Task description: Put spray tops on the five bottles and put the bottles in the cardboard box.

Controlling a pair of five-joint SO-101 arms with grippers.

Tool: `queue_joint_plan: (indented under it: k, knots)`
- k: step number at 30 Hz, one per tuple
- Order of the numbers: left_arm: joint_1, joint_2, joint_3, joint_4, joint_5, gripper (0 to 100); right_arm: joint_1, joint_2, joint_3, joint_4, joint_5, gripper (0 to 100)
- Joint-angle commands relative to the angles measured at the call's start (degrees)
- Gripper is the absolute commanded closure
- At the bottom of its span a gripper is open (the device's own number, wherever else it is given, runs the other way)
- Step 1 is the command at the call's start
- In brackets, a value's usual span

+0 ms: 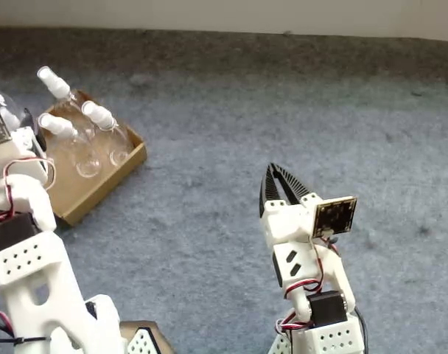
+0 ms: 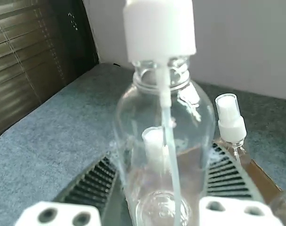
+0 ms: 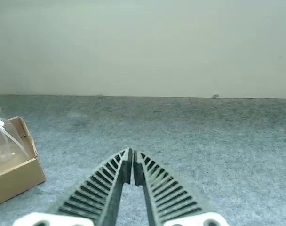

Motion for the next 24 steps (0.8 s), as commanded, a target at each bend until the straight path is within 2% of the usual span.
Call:
queue_joint_plan:
  k: [1, 10, 16, 24]
  knots:
    - [1.19, -1.98, 0.66, -3.08, -0.53, 92, -0.31, -0.40, 6.73, 0.31, 0.53, 99.4]
    - [0.84, -1.98, 4.44, -3.43, -0.62, 93, -0.31, -0.40, 6.73, 0.31, 0.53, 99.4]
    - [0.13, -1.98, 10.77, -11.96, -1.41, 93, -0.31, -0.40, 6.73, 0.31, 0.53, 99.4]
    - [0.40, -1.89, 11.47, -12.13, -1.85, 93, -0.31, -0.40, 6.73, 0.31, 0.53, 99.4]
